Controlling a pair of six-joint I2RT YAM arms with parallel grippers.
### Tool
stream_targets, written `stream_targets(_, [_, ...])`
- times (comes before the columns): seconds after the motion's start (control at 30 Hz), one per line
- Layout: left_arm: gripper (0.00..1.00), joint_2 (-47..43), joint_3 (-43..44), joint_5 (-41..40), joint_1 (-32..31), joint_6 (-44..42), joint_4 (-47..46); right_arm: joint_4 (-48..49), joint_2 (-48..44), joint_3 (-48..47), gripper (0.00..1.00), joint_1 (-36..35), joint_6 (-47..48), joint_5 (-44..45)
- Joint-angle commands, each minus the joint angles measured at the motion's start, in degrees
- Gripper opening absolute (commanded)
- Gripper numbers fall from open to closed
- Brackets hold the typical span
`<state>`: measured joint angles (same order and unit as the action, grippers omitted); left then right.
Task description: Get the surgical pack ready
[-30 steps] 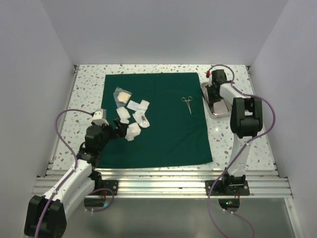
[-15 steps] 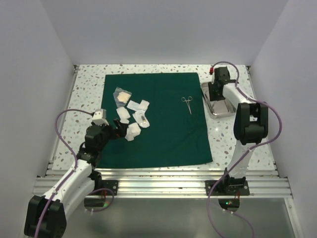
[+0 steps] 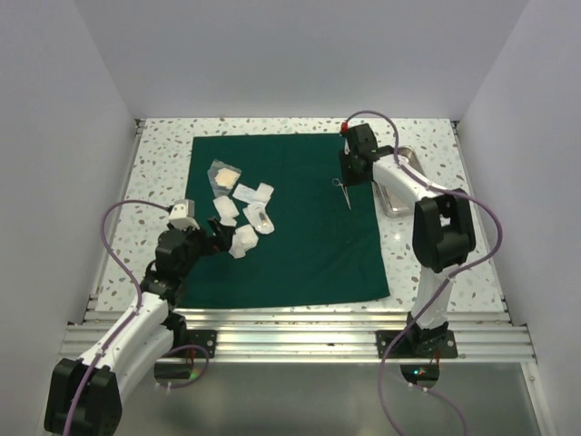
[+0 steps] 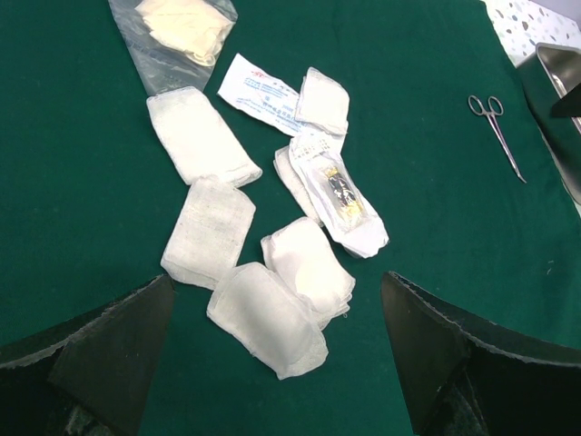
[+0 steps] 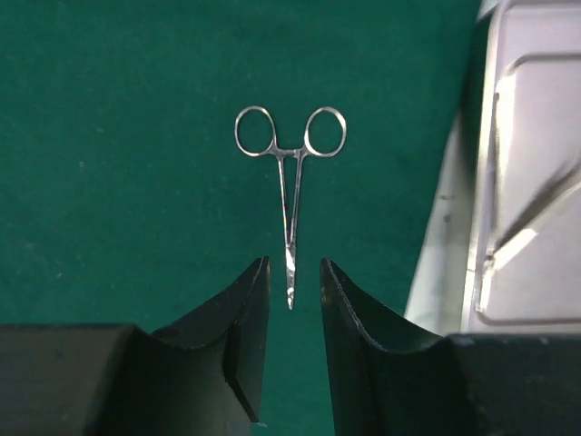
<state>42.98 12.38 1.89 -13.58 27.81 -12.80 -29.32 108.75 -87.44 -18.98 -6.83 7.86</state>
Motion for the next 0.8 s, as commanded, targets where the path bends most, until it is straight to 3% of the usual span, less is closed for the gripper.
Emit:
stream_targets(0.0, [1.00,-0.4,-0.1,0.0,-0.4,-1.4,-2.9,-1.5,5.1,-3.0,0.32,-0.3,-4.5,-0.2])
stream_targets(0.27, [1.00,-0.4,-0.2,0.0,-0.4,-1.4,-3.0,-2.6,10.8,-3.6,0.31,-1.6,-6.1,1.5])
stream_targets(0.77, [1.00,-0.4,-0.2,0.2,-0.4,-1.4,-3.1,0.7,2.6,8.9,0.27,-2.4,-8.5,3.7])
